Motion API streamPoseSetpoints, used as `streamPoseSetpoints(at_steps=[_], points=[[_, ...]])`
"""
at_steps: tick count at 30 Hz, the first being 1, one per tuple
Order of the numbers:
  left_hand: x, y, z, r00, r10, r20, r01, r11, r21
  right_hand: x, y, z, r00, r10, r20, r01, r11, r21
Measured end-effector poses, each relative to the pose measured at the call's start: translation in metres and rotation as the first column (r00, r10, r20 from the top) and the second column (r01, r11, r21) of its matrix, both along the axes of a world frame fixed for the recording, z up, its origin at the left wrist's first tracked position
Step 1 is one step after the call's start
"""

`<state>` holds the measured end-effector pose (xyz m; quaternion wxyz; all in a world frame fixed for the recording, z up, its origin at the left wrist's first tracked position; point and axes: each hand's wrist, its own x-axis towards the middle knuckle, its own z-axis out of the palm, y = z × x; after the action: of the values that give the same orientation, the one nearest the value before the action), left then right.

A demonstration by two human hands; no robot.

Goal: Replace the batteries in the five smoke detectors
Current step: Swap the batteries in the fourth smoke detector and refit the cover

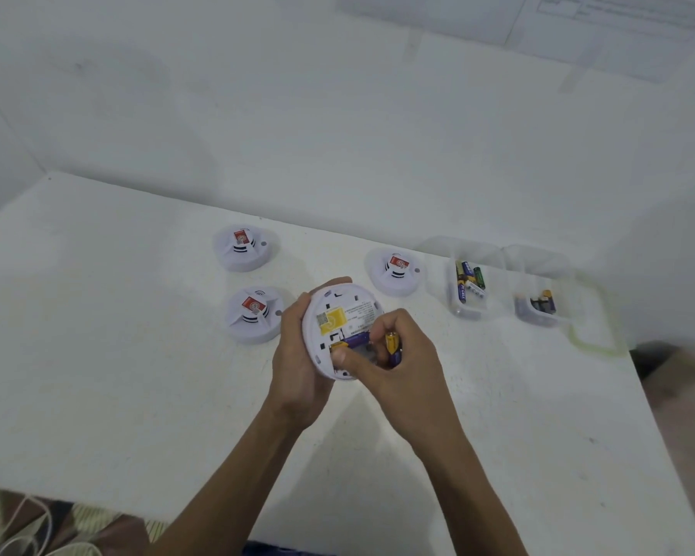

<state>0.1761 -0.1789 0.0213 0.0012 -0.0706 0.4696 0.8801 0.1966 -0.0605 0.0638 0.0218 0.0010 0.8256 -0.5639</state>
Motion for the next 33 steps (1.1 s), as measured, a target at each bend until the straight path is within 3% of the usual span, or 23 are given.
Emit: streamPoseSetpoints(at_steps=[8, 17, 24, 33], points=[[0.004, 0.002, -0.004, 0.996, -0.035, 0.081, 0.025, 0.991, 0.128, 0.000, 0.002, 0.007, 0.999, -0.001, 0.040, -0.004, 0.993, 0.122], [0.000, -0.002, -0.001, 0.994, -0.082, 0.067, 0.057, 0.947, 0.316, 0.011, 0.000, 0.012, 0.972, -0.097, -0.213, 0.083, 0.994, -0.071], [-0.001, 0.000, 0.003, 0.995, -0.055, 0.084, 0.025, 0.946, 0.323, 0.011, -0.004, 0.005, 0.957, -0.180, -0.228, 0.150, 0.978, -0.146], [0.000, 0.004, 0.005, 0.991, -0.012, 0.130, -0.025, 0.960, 0.279, 0.014, -0.010, -0.016, 0.859, -0.242, -0.452, 0.310, 0.947, 0.082]])
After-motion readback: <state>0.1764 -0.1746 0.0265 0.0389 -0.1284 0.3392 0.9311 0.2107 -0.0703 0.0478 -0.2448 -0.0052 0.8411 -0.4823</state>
